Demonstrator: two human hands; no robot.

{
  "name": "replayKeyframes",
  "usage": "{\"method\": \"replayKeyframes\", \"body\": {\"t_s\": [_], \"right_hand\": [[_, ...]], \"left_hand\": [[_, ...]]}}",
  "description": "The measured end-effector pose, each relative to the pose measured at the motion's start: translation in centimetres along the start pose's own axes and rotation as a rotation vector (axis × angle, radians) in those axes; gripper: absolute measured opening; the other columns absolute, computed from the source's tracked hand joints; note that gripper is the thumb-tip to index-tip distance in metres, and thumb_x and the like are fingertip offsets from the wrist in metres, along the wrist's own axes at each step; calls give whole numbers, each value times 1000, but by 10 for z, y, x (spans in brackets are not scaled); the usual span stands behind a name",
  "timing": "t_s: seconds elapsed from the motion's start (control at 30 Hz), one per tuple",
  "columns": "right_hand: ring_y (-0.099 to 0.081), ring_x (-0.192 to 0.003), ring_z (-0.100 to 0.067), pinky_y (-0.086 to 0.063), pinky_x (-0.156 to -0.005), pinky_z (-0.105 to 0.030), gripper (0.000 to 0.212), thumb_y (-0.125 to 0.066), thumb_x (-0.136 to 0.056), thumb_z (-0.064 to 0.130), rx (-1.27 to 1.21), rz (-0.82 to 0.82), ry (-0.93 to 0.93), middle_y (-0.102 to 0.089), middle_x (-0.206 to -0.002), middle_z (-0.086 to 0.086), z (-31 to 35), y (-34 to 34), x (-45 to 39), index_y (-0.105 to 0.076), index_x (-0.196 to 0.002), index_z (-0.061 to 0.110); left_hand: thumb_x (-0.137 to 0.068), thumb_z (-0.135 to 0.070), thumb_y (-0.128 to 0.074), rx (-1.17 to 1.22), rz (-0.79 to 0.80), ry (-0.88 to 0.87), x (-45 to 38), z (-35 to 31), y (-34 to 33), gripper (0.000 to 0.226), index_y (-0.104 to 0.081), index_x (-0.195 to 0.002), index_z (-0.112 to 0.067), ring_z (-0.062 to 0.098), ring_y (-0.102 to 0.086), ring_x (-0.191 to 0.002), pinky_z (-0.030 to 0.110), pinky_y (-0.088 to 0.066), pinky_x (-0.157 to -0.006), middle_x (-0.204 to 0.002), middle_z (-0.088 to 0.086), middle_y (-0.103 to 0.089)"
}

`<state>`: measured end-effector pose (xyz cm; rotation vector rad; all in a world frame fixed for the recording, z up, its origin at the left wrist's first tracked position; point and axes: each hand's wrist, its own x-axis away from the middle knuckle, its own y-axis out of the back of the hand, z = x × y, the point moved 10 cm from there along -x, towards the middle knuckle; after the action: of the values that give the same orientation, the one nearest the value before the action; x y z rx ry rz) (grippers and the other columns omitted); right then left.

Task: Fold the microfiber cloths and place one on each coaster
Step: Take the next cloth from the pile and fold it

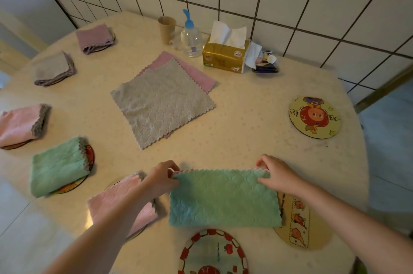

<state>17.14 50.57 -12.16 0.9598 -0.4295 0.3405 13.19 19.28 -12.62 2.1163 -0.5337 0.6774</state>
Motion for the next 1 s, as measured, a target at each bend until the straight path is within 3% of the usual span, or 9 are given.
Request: {"method": "replayKeyframes", "body": {"t_s": [0.17,0.27,0.37,0.43,0.53,0.63,0.7,0.83,1.0], "right_hand": [[-55,-78,-13,-43,-65,-24,16,-65,-84,31,15,15,-29,-58,-90,3,-6,3,-2,-56,-88,18],[-60,-76,-16,-48,-64,-28,17,-62,-87,35,18,-19,-85,-59,-88,6,-10,11,-4,-51,-89,22],[-57,-70,-13,-49,-60,-30,21,-59,-89,37,105,-123,-122,-57,-87,6,-9,21,-4,-47,-97,22],[-55,-81,-13,-51,-63,-29,23,-57,-91,32,195,-256,-95,-55,-100,4,-1,32,1,-46,-106,20],[-49,-97,-13,-51,-72,-26,24,-55,-91,15,323,-419,63,-48,-115,2,26,30,23,-49,-114,18],[-57,-91,-13,-52,-73,-23,27,-66,-80,5,360,-360,380,-56,-103,5,62,-12,59,-60,-104,16],[-60,-97,-11,-54,-83,-26,32,-73,-75,14,464,-296,528,-61,-105,6,68,-45,83,-63,-105,18],[-59,-112,-15,-46,-97,-30,57,-80,-66,15,604,-219,577,-62,-121,2,54,-65,99,-62,-120,16],[-58,-117,-21,-46,-97,-34,84,-87,-47,1,694,-207,583,-60,-128,-5,50,-62,103,-58,-126,9]], "left_hand": [[-74,-7,-60,-6,-26,2,-1,2,7,15,-59,-73,-22,21,-58,-69,38,-52,-63,-74,4,-62],[-77,-5,-60,-13,-148,-31,-8,-1,20,15,-58,-76,-19,24,-56,-74,36,-46,-63,-77,5,-62],[-84,-3,-54,14,-331,-33,-8,-8,32,22,-63,-100,-15,27,-59,-90,33,-48,-74,-96,7,-64],[-87,-1,-52,-3,-479,-47,4,-15,36,36,-58,-120,-13,27,-53,-109,39,-48,-92,-120,7,-59],[-82,2,-57,-202,-620,-302,42,-51,13,51,-53,-130,-13,24,-41,-124,42,-39,-106,-133,4,-50],[-87,-16,-53,-334,-444,-603,77,-73,-62,51,-45,-138,-22,19,-29,-140,42,-28,-115,-147,-3,-40],[-90,-33,-48,-510,-303,-687,87,-65,-113,58,-33,-146,-26,21,-16,-145,44,-18,-119,-155,-4,-27],[-90,-54,-39,-744,-242,-582,81,-31,-133,68,-21,-150,-30,22,-7,-145,41,-4,-113,-158,-6,-20],[-97,-52,-29,-661,-277,-477,76,-4,-105,60,-11,-151,-34,22,-1,-147,42,0,-113,-159,-10,-9]]}}
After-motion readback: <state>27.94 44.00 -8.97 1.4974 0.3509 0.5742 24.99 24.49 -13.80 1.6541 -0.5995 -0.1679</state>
